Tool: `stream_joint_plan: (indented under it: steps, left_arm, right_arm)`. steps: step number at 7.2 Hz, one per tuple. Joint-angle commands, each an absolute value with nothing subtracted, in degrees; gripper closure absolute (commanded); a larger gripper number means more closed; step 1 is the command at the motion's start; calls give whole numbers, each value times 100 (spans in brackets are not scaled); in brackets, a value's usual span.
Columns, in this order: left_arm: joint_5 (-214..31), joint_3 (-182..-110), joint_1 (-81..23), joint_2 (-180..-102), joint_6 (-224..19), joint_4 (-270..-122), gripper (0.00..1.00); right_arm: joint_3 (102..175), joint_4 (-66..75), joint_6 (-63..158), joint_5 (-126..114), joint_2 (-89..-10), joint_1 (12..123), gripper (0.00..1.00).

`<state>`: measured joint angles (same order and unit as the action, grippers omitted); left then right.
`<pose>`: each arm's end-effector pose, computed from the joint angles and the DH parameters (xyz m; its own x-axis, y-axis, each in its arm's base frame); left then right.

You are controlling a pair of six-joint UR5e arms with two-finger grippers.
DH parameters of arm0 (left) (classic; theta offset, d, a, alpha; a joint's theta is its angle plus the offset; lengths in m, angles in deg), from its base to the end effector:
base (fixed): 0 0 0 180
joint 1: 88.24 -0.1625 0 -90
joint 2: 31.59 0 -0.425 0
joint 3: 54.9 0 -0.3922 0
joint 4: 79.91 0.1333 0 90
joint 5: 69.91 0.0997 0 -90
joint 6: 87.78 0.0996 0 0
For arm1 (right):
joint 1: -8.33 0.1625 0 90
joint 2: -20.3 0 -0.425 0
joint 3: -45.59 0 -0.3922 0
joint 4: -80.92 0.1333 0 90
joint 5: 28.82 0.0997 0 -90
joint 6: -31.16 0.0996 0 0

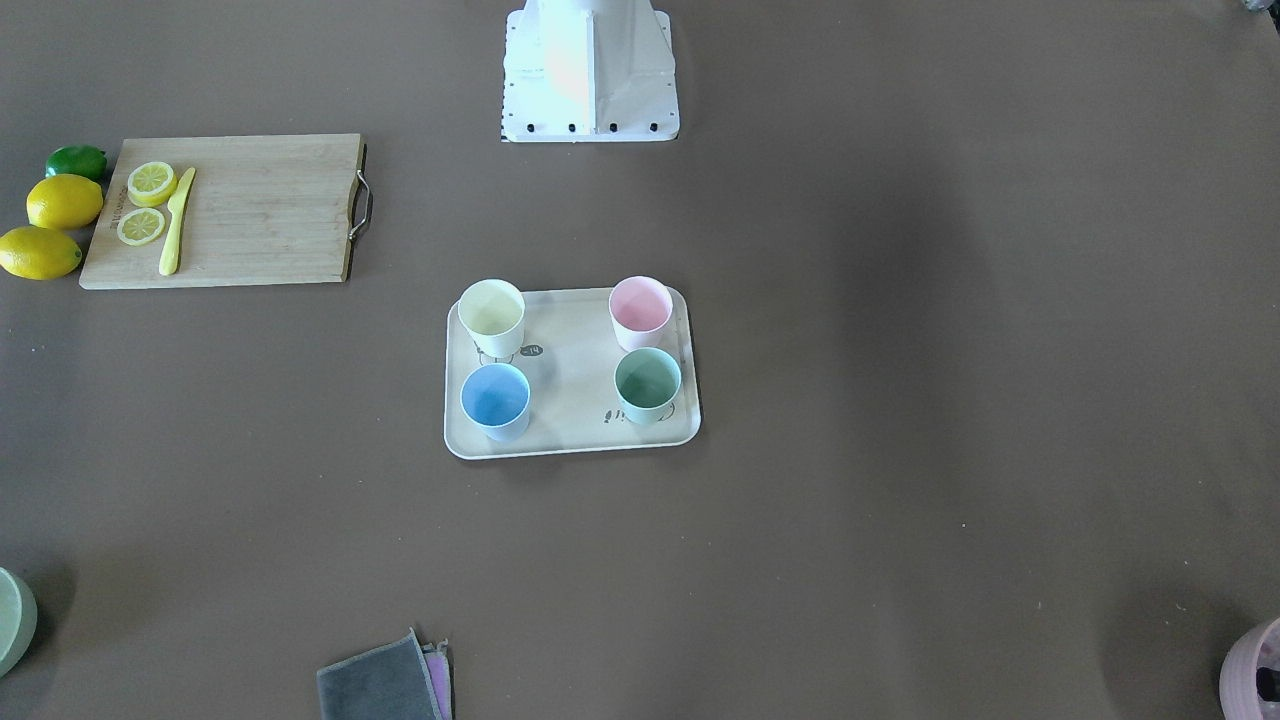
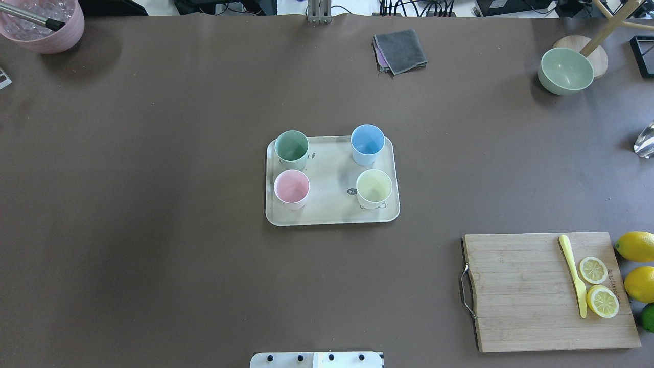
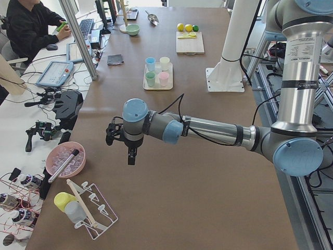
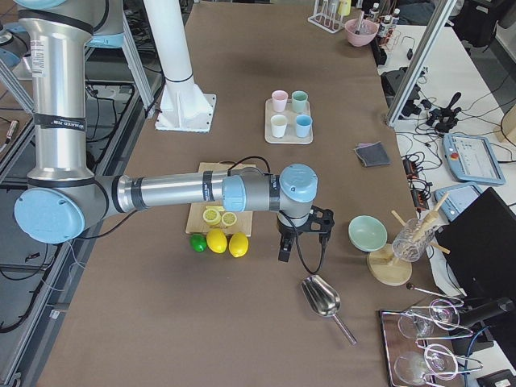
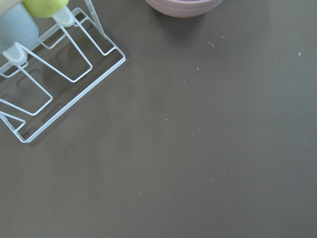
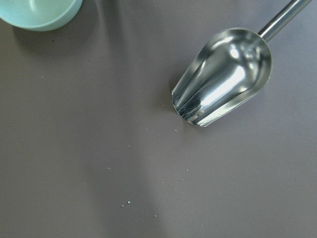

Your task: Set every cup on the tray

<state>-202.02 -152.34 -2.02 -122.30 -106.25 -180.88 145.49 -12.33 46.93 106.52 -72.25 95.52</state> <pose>-0.0326 -0.5152 0.5690 0.7081 -0.0444 -0.7047 0.1708 0.9791 0.1100 0.0391 -0.4770 0.5996 0.6865 0.1887 0.7022 -0.1431 0.9819 -0.1240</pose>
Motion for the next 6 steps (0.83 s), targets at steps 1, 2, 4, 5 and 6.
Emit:
stream_joint_plan:
  steps: [1,2,4,5,6]
  left_arm:
    - [-20166,-15176,-202,-12229,-10633,-18081,2]
    - [-20157,-15140,-211,-12229,-10633,-18081,2]
    - [-20157,-15123,-211,-12229,-10659,-18081,2]
    - [-20157,-15114,-211,-12229,-10659,-18081,2]
    - [-20157,-15122,-194,-12229,-10650,-18089,2]
  right_arm:
    - [14543,-1215,4698,10644,-7207,9551,0]
    - [14543,-1198,4698,10609,-7225,9551,0]
    - [14543,-1198,4724,10591,-7225,9551,0]
    - [14543,-1198,4751,10609,-7225,9551,0]
    - [14543,-1198,4751,10600,-7225,9551,0]
